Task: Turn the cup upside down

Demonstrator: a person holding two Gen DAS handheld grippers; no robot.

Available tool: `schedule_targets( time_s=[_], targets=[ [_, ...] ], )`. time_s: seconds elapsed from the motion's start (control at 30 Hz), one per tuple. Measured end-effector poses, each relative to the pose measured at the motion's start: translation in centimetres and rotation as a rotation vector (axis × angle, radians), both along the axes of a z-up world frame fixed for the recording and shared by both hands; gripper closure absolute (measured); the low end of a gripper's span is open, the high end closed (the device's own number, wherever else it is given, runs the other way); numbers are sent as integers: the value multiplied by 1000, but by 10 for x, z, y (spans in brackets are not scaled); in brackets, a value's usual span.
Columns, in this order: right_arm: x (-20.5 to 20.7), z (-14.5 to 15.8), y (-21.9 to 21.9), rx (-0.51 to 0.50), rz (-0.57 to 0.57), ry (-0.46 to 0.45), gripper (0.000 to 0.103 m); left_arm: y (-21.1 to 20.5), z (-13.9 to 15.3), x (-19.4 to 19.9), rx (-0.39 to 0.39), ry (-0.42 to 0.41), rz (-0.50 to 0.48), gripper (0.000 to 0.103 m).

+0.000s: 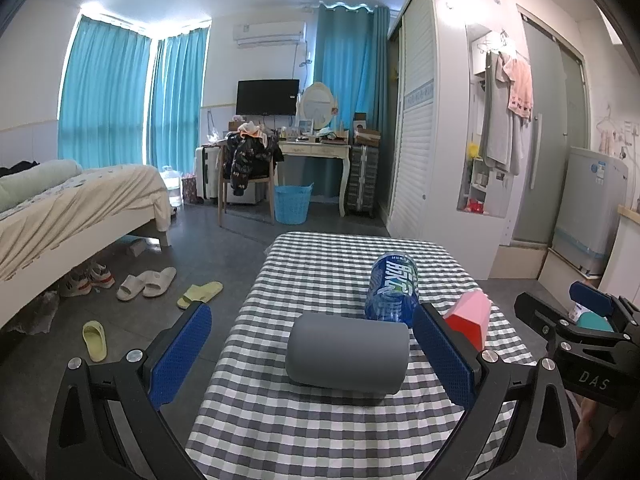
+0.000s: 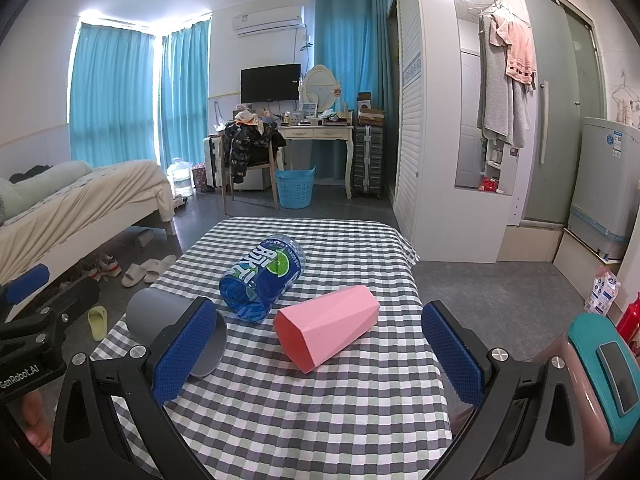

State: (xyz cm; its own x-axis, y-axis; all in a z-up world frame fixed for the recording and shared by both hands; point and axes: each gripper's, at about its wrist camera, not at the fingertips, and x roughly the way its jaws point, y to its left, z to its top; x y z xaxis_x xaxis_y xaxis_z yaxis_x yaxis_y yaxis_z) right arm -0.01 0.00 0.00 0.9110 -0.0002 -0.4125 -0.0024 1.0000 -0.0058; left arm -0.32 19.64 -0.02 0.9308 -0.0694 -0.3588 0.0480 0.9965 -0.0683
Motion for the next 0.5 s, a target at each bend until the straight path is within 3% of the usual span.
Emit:
schedule_targets(
  time_s=[0.5],
  targets=[
    [0, -1, 0, 2, -2, -6, 0, 0, 0, 0, -2, -2, 1, 0]
  ],
)
